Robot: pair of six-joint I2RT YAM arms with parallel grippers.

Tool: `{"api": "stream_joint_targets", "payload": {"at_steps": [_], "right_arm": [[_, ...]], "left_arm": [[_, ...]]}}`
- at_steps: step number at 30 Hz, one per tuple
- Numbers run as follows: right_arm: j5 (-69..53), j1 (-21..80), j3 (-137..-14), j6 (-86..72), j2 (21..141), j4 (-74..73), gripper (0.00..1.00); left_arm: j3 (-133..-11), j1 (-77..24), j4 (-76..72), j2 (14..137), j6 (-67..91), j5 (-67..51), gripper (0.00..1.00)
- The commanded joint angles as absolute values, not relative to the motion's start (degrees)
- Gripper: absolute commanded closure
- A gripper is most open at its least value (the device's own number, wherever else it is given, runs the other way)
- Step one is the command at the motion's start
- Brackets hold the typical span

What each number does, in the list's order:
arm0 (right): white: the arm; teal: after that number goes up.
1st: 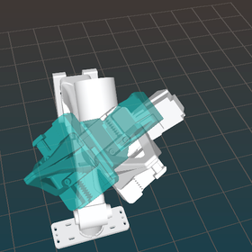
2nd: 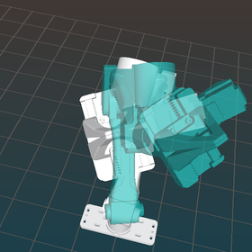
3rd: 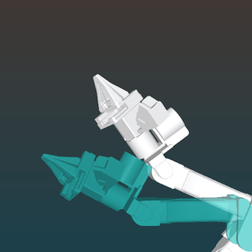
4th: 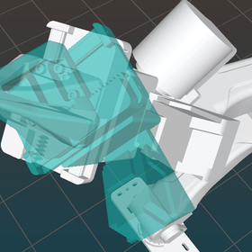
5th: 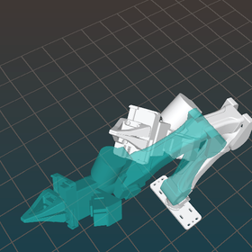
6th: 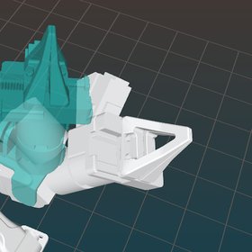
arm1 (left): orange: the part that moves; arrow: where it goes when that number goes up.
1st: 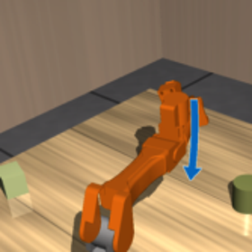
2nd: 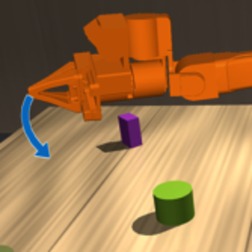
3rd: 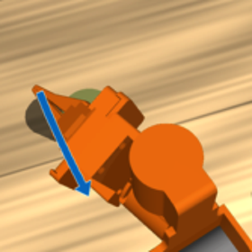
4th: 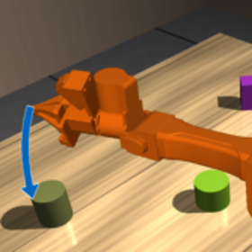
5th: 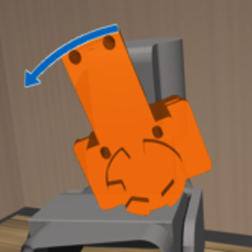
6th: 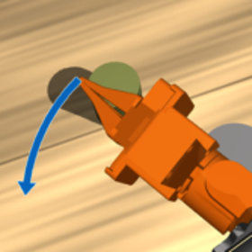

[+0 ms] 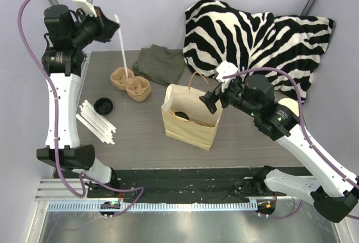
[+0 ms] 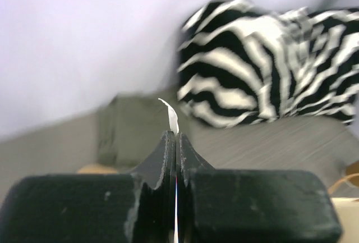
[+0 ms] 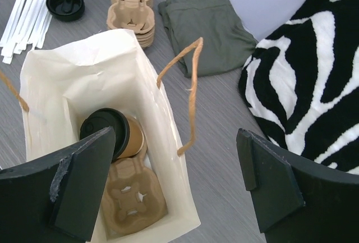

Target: Pack the takeout coffee

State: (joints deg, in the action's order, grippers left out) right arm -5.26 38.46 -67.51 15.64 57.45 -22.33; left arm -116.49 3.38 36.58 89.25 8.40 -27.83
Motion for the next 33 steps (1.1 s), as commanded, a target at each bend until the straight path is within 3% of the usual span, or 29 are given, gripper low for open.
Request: {"api": "stream_joint_targets", "payload": {"at_steps": [1,12,18,33], "right_arm": [[-0.62,37.62,-70.40,11.43,55.90,-21.53,0.02],[-2.99,37.26,-74.53,8.61,54.58,-23.47,0.08],[2.54,37.27,-76.11,6.95,55.19,-26.36,0.07],[17.31,36.21,-75.67,2.64,55.99,-29.79,0.05]], "left_arm": [[-121.11,-3.42,24.53,89.47,12.03,-31.11,1.00],[-116.37,-21.79,15.21,87.54,8.20,-41.39,1.00],[-111.54,-29.00,15.82,85.79,1.59,-48.67,1.00],[-97.21,-39.72,33.30,82.27,-26.36,-47.82,1.00]]}}
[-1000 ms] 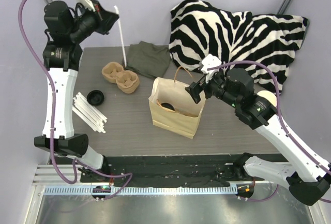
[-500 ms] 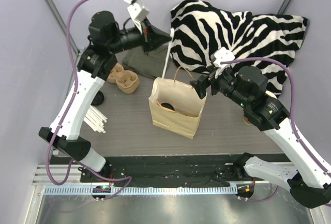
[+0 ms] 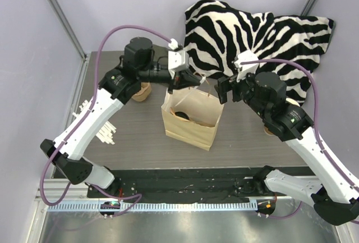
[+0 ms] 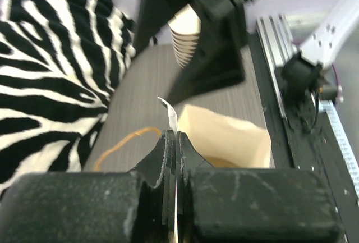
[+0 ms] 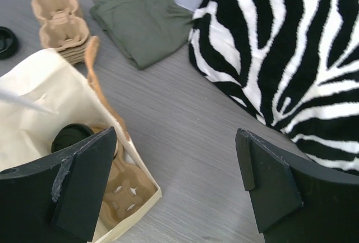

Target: Pack the takeout coffee

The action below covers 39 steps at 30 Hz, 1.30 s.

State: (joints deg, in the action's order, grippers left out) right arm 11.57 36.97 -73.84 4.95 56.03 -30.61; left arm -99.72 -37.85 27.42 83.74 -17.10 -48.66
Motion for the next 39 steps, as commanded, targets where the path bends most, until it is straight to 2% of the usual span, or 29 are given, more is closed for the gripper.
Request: {"api": "stream_joint_targets", "payload": {"at_steps": [1,12,20,23,26,29,35,39], "right_arm": [[18.36,36.12,-75.50,2.46,56.16,-29.79,0.04],[20.31,34.46,-75.59,2.02,55.64,-29.44,0.04],[19.60,33.40,-75.50,1.93,55.28,-29.44,0.04],[19.42,33.13,-75.59,2.02,55.37,-29.53,0.04],[19.34,33.05,-75.41,2.11,55.46,-29.44,0.03],[19.16,32.87,-75.67,2.11,55.72,-29.27,0.03],[18.72,32.96,-76.20,2.37,56.77,-28.92,0.02],[18.28,32.96,-76.82,2.37,57.74,-28.30,0.02]], "left_arm": [[-96.60,-40.07,34.18,82.27,-27.24,-47.46,1.00],[-93.34,-41.05,38.23,86.22,-27.24,-42.02,1.00],[-95.62,-41.22,43.94,89.47,-29.18,-39.20,1.00],[-96.50,-41.31,45.87,90.26,-30.14,-38.67,0.93],[-97.38,-41.66,46.49,90.44,-29.97,-38.23,0.73],[-98.78,-41.57,46.06,90.35,-28.84,-38.06,0.59],[-103.79,-41.66,43.77,90.18,-25.49,-36.48,0.43],[-107.74,-41.66,42.89,90.00,-23.30,-36.21,0.36]]}}
